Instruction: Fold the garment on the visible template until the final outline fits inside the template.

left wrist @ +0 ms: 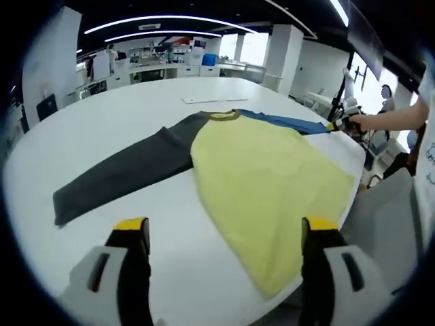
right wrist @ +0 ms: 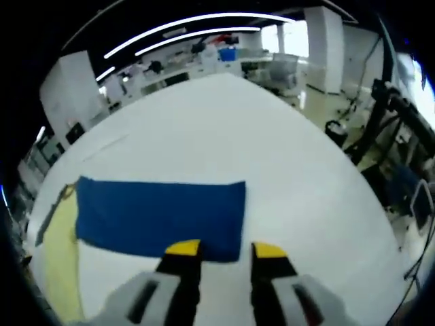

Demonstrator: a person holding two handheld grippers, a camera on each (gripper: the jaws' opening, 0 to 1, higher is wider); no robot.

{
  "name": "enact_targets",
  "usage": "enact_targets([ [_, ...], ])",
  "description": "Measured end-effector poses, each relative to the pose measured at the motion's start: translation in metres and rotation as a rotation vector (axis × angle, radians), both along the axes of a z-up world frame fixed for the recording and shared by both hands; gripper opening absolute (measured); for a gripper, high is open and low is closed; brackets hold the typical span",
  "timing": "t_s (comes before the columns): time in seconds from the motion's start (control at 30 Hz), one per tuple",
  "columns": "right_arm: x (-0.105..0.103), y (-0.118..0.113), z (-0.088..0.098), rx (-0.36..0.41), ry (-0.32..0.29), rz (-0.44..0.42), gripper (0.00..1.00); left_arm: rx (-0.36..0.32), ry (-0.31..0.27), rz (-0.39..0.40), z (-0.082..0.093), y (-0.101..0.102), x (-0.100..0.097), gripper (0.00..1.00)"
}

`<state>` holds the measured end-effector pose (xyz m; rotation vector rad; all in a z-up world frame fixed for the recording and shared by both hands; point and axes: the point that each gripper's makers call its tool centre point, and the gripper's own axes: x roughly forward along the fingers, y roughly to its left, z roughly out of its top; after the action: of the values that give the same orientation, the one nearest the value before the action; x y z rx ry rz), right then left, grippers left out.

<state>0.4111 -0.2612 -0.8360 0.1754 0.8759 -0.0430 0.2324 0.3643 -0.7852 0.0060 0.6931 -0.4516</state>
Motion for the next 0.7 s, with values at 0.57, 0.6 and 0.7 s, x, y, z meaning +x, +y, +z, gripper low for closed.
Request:
enact_targets([
  [0.57,-0.001,-0.009,0.004,-0.06,-0.028,-0.016,0.0,-0.005,-0.005,0.014,-0.007,0.006,-0.002,0.85],
  [0.6,-0.001,-0.008,0.008,-0.053,-0.034,-0.02,0.0,-0.006,-0.007,0.013,-0.007,0.006,-0.002,0.85],
  [0.7,0.002,-0.006,0.015,-0.046,-0.047,-0.018,0.0,-0.01,-0.011,0.011,-0.006,0.004,-0.002,0.84],
])
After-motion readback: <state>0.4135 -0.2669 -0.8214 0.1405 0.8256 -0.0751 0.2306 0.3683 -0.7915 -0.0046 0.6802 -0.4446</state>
